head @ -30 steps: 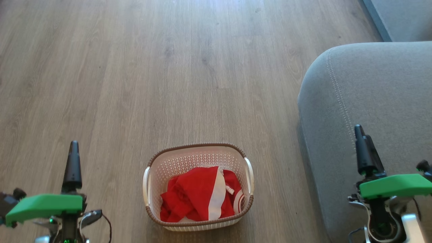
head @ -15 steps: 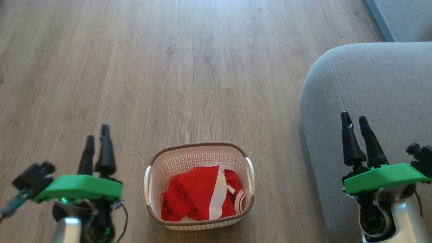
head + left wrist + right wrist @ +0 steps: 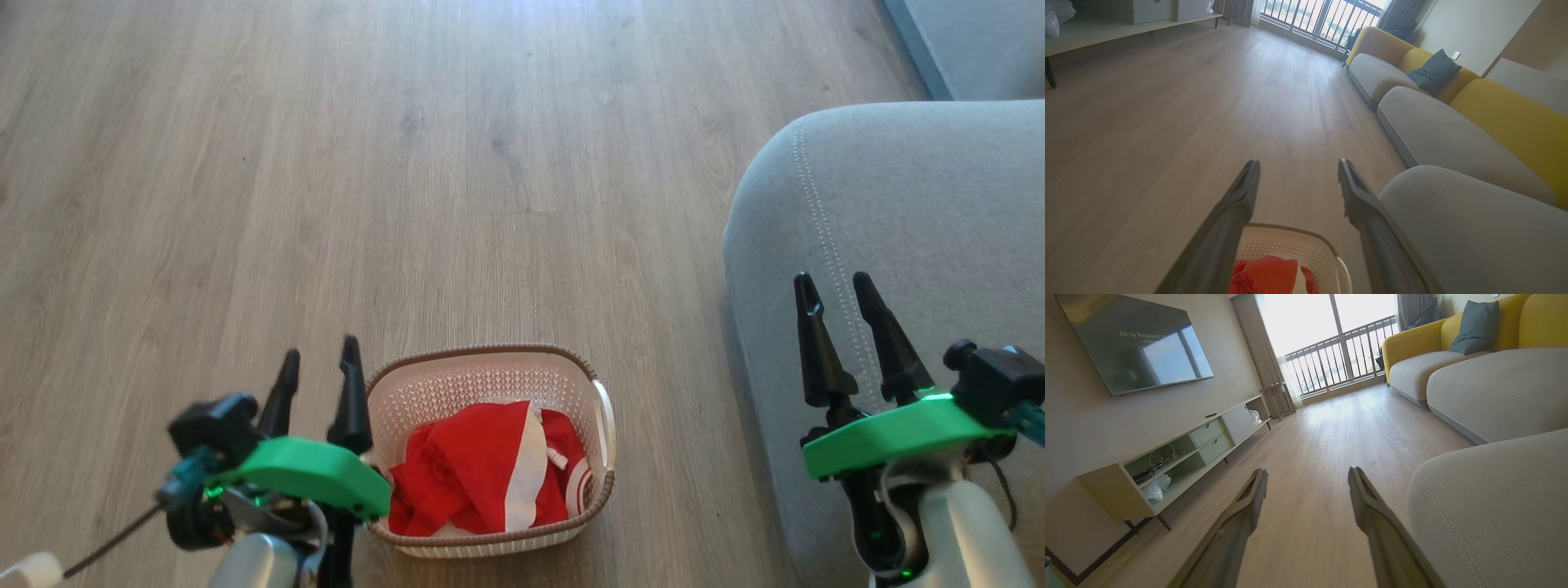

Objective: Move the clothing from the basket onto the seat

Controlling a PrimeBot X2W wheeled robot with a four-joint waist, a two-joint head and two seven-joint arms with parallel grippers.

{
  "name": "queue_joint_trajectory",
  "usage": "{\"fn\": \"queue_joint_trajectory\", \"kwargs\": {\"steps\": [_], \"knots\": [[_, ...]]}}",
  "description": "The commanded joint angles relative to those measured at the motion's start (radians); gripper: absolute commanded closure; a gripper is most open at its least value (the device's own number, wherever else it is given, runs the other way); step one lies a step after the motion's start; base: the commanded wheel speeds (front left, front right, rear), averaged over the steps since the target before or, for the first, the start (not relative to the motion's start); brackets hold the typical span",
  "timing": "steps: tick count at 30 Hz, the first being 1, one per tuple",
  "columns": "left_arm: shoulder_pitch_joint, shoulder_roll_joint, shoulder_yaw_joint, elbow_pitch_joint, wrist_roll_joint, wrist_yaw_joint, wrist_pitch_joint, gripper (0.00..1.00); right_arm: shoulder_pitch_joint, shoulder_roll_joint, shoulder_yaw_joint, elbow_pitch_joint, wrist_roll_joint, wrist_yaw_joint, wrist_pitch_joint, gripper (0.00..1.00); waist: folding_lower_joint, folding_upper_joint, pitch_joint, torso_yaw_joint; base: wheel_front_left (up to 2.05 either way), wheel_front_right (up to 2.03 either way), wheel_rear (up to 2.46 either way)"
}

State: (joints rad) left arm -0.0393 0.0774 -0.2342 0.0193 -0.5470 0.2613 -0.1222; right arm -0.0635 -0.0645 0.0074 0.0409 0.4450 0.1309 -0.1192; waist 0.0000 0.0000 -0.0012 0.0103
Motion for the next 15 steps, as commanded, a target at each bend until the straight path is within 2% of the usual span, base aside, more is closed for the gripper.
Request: {"fn": "queue_joint_trajectory", "kwargs": {"steps": [1, 10, 15], "knots": [[-0.057, 0.029, -0.016, -0.009, 0.050, 0.025, -0.017, 0.00, -0.058, -0.012, 0.025, -0.048, -0.057, 0.000, -0.018, 0.00, 0.0000, 0.0000, -0.002, -0.005, 0.00, 0.00, 0.00], [-0.083, 0.047, -0.053, -0.020, 0.129, 0.147, -0.041, 0.00, -0.057, -0.006, 0.042, -0.064, -0.152, 0.000, -0.042, 0.00, 0.0000, 0.0000, 0.001, -0.018, 0.00, 0.00, 0.00], [-0.087, 0.036, -0.028, -0.064, 0.176, 0.241, -0.055, 0.00, -0.065, 0.000, 0.039, -0.084, -0.215, 0.000, -0.057, 0.00, 0.0000, 0.0000, 0.007, -0.024, 0.00, 0.00, 0.00]]}}
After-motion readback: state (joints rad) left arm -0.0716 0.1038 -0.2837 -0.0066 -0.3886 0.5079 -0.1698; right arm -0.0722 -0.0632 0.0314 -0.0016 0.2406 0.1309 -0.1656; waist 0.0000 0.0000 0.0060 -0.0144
